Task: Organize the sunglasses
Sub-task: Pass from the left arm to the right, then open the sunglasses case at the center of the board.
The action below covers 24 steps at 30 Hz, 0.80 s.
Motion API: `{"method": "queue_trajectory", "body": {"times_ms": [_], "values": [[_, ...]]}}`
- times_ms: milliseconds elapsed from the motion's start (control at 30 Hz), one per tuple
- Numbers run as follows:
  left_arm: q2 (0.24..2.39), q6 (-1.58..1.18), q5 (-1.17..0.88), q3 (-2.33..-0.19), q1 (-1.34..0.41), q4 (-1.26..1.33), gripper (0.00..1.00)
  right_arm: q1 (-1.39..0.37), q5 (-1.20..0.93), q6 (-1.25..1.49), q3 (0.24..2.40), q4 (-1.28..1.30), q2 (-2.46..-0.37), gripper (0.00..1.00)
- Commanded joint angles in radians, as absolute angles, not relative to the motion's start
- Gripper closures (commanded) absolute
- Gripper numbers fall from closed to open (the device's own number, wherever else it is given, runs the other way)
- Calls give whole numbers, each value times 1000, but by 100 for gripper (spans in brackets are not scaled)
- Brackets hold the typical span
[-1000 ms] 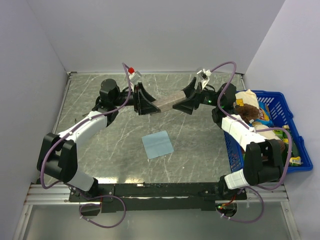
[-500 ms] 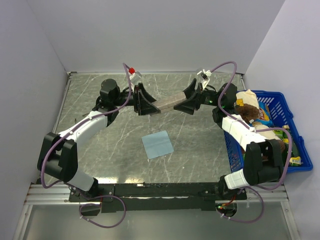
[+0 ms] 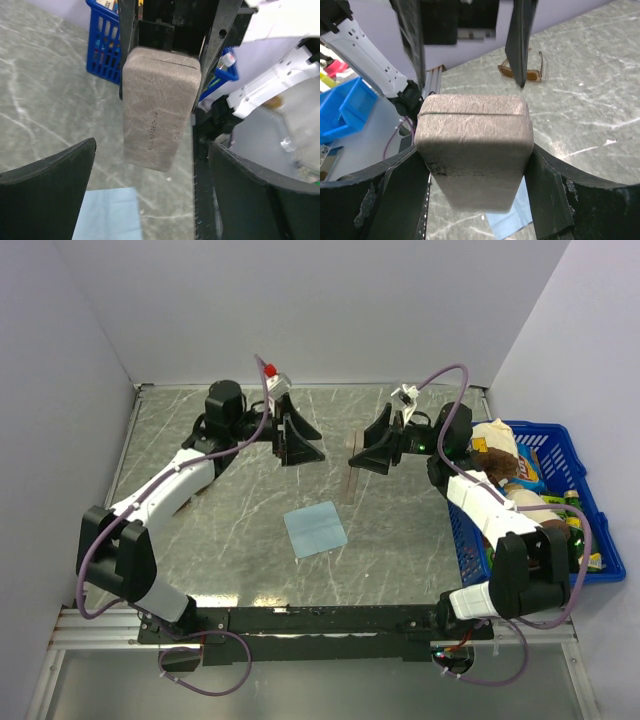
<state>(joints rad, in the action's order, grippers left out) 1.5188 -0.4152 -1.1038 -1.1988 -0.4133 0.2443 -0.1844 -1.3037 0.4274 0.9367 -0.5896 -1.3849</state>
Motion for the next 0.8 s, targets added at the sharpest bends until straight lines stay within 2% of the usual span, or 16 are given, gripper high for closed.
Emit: {"method": "queue_trajectory", "body": {"times_ms": [0, 100, 233, 367, 700, 767], "values": [[1520, -157, -1045, -1348, -442, -35, 3, -183, -1310, 253, 1015, -444, -1309, 94], [1534, -91, -1029, -1399, -454, -118, 4, -181, -1312, 180, 1037, -329, -1296, 99], [1581, -11, -1005, -1453, -485, -209, 4, -183, -1305, 114, 1048, -229, -1278, 100], [1615, 9, -1029, -1447, -509, -184, 4, -181, -1311, 97, 1042, -195, -1264, 100], [1658, -46, -1135, -1428, -537, -112, 3, -170, -1298, 380, 977, -490, -1282, 100], [1657, -55, -1150, -1425, -541, -101, 4, -170, -1283, 382, 976, -486, -1287, 100]]}}
